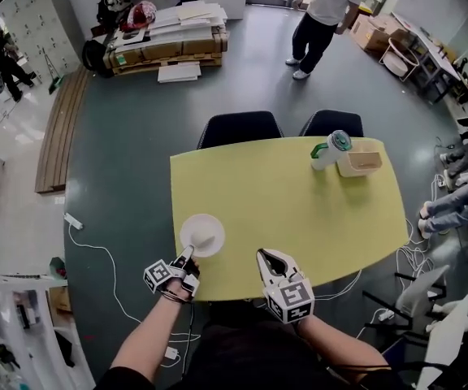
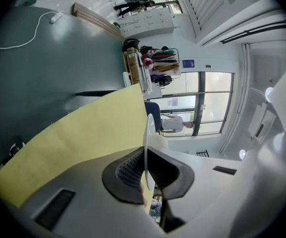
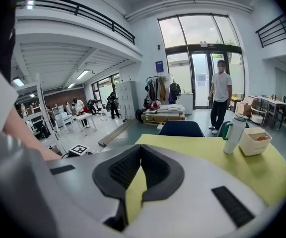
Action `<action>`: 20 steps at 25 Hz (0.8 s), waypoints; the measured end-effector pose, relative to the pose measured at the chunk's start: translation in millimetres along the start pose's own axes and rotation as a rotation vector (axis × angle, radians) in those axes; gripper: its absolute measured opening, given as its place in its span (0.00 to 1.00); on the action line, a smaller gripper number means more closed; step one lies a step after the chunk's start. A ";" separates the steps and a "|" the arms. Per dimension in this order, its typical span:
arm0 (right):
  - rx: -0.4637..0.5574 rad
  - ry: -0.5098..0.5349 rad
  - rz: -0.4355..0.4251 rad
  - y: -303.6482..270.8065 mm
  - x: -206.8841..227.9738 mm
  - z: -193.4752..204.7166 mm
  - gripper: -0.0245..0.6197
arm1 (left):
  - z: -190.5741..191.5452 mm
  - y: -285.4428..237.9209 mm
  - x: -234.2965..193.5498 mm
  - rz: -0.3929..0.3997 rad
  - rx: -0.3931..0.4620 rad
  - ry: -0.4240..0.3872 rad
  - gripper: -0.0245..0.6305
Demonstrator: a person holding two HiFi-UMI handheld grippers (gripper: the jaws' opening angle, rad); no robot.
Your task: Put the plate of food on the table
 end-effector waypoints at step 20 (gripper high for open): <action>-0.080 -0.044 -0.010 -14.0 22.5 28.6 0.06 | 1.4 -34.5 -57.1 -0.152 0.061 0.073 0.06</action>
Point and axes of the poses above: the fingertips, and each gripper's own axes: y backward along the fingers, x to its right, z out of its underside, the point moved 5 cm from there along y, backward along the fingers, and after that the axes turned 4 degrees about z, right-handed, at the moved point
